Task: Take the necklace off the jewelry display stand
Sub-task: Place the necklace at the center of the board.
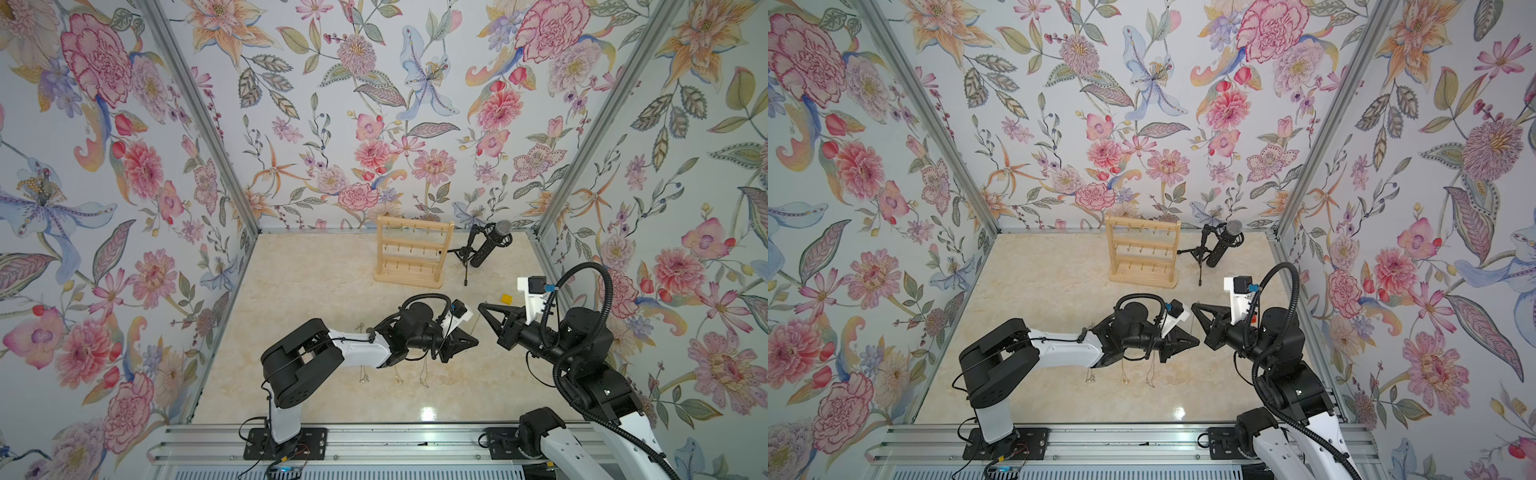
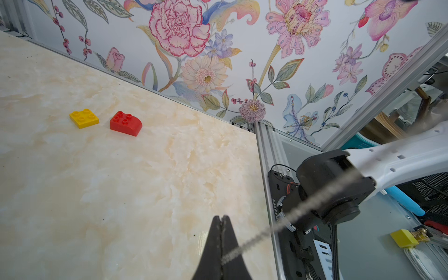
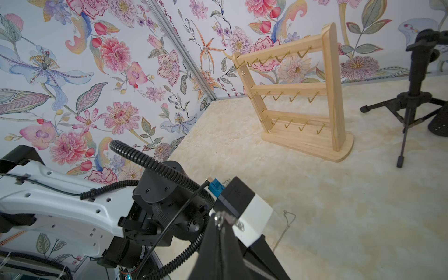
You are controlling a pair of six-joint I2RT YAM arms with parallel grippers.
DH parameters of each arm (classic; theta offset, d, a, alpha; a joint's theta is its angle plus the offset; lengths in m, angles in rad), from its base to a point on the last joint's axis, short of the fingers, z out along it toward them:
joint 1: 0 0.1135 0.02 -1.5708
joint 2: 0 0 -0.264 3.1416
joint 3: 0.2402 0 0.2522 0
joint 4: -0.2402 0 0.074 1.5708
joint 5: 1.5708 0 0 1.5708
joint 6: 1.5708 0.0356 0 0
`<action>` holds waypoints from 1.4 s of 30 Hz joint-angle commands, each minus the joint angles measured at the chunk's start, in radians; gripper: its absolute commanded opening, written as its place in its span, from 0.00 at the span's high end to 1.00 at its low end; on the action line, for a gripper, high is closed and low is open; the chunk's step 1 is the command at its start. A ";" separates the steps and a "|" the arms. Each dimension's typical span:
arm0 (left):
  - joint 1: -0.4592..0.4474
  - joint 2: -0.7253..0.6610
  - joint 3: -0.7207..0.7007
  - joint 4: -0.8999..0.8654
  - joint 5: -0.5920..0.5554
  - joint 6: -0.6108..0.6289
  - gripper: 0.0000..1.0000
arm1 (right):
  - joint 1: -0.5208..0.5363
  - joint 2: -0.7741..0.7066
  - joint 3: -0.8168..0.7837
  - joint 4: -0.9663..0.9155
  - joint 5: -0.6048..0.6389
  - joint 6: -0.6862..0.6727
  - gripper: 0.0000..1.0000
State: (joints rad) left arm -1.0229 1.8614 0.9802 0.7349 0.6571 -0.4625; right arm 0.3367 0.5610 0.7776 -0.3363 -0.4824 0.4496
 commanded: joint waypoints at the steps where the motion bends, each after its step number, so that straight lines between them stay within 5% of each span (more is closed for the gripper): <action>1: -0.031 -0.007 -0.035 0.020 -0.043 -0.031 1.00 | -0.004 -0.021 -0.009 0.004 0.008 -0.003 1.00; 19: -0.115 -0.018 -0.153 0.149 -0.208 -0.243 1.00 | -0.006 -0.068 -0.133 -0.009 0.011 0.075 1.00; 42: -0.186 0.097 -0.198 0.266 -0.244 -0.519 1.00 | -0.006 -0.083 -0.326 -0.012 0.097 0.143 1.00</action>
State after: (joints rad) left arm -1.1988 1.9350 0.8040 0.9421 0.4377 -0.9264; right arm 0.3367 0.4755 0.4698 -0.3626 -0.4133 0.5751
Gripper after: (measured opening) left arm 0.043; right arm 0.050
